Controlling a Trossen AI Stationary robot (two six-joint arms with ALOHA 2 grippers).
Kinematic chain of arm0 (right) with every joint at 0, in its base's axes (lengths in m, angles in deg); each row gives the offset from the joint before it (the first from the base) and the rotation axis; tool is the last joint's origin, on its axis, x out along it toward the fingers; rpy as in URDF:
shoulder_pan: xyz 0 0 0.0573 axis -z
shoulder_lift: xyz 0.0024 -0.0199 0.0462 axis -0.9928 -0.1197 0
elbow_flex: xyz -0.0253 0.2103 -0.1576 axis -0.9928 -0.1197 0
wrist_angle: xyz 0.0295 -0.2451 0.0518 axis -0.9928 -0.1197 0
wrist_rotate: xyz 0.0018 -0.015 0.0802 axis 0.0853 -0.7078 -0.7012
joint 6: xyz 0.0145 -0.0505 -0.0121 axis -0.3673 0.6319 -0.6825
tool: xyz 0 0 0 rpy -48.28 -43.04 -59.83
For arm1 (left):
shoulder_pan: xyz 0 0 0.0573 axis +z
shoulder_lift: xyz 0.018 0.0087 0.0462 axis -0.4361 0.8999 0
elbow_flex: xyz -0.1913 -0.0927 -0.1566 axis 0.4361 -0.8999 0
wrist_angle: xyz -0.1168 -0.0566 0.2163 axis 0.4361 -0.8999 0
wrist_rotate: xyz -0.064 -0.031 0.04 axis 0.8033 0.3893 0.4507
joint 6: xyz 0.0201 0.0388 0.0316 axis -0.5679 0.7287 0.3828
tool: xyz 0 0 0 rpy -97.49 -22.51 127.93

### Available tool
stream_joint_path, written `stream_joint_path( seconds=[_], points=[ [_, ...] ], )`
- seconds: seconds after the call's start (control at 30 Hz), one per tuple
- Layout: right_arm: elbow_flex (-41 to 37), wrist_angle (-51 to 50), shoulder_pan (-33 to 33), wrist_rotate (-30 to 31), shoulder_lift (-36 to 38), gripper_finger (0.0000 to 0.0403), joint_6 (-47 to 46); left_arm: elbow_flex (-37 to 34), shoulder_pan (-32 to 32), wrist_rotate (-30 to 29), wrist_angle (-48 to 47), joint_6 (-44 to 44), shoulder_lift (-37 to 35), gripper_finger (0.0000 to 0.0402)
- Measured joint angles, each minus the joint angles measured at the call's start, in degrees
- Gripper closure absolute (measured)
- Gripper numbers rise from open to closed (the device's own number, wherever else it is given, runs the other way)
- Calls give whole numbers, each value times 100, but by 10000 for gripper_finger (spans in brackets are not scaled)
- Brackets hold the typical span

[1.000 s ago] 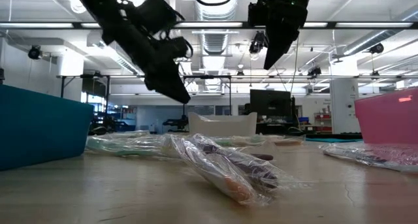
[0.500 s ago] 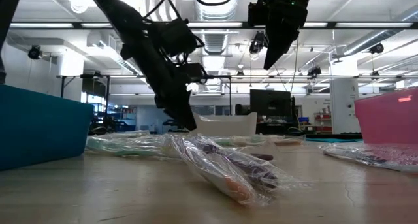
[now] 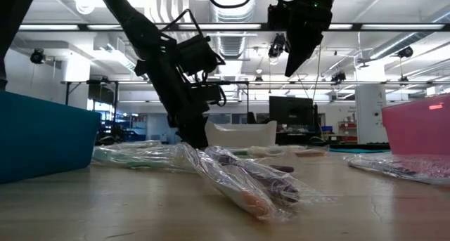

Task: Pick & Place Toothbrushes
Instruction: Put the green toothbrush into the pink bin

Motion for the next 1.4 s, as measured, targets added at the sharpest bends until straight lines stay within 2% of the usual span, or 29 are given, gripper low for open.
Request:
stream_joint_path(
  seconds=[0.33,0.77,0.97,1.17,1.4],
  points=[
    [-18,11,0,-1,0,394,-13,2,-4,-17,-26,-4,-24,261],
    [-19,11,0,-1,0,394,-15,2,-4,7,-29,-17,-24,382],
    [-19,3,0,-1,0,394,-15,23,-4,10,-103,-29,-35,382],
    [-21,-89,-1,-4,26,394,-98,300,-11,6,-978,-108,-165,371],
    [-93,-136,-1,-1,269,394,-158,392,-30,8,-1351,-275,-753,379]
  ],
)
